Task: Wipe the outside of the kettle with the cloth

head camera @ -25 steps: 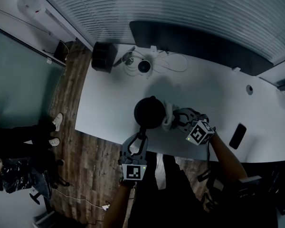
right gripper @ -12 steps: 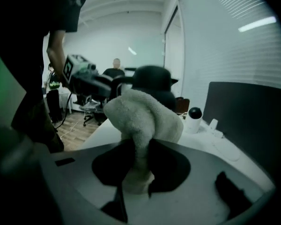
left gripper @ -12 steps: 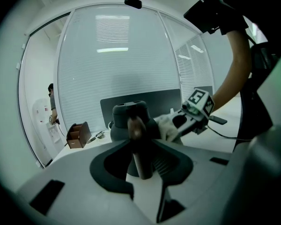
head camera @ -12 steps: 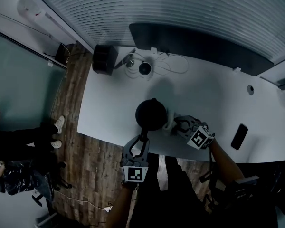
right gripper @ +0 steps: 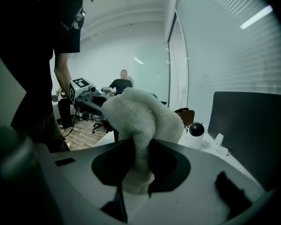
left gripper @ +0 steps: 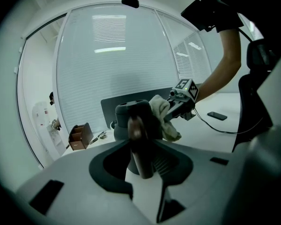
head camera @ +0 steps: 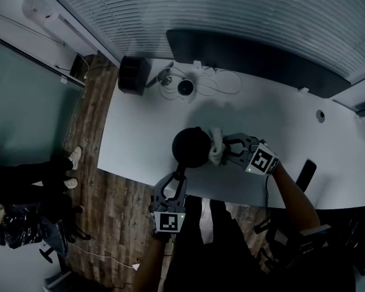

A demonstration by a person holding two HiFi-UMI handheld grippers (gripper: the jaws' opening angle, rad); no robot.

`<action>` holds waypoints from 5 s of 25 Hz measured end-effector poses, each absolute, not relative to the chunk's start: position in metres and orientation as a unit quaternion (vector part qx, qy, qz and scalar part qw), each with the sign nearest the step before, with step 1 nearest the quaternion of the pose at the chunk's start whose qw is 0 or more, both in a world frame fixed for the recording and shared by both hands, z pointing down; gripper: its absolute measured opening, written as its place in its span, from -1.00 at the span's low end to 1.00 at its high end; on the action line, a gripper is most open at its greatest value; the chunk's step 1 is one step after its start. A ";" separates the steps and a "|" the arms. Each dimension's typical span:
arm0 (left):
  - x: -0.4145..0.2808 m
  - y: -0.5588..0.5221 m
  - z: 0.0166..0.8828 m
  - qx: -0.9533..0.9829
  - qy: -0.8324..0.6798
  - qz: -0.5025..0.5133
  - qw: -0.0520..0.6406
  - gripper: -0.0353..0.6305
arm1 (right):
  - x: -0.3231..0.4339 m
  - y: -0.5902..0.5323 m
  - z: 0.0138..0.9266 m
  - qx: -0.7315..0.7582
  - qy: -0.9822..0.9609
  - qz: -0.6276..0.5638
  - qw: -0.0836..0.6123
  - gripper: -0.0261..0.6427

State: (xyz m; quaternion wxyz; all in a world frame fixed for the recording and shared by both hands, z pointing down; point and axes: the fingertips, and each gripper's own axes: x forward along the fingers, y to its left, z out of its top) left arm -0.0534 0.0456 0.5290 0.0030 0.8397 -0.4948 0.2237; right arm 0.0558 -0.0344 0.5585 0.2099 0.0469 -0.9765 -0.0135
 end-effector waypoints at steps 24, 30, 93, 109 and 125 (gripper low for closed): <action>-0.067 0.044 0.534 0.843 -0.479 0.247 -0.001 -0.53 | 0.070 -0.025 0.555 0.109 -0.968 -0.049 0.219 -0.64; -0.065 0.044 0.531 0.842 -0.481 0.243 -0.005 -0.53 | 0.053 -0.037 0.555 0.078 -0.974 -0.048 0.209 -0.64; -0.066 0.044 0.536 0.841 -0.481 0.246 0.006 -0.53 | 0.035 -0.101 0.573 0.116 -0.964 -0.042 0.236 -0.64; -0.072 0.052 0.524 0.857 -0.459 0.234 -0.025 -0.52 | 0.091 -0.090 0.591 0.310 -0.927 0.051 0.202 -0.64; -0.016 0.143 0.318 0.975 -0.220 0.033 -0.009 -0.51 | 0.046 0.150 0.350 0.205 -0.976 0.026 0.067 -0.64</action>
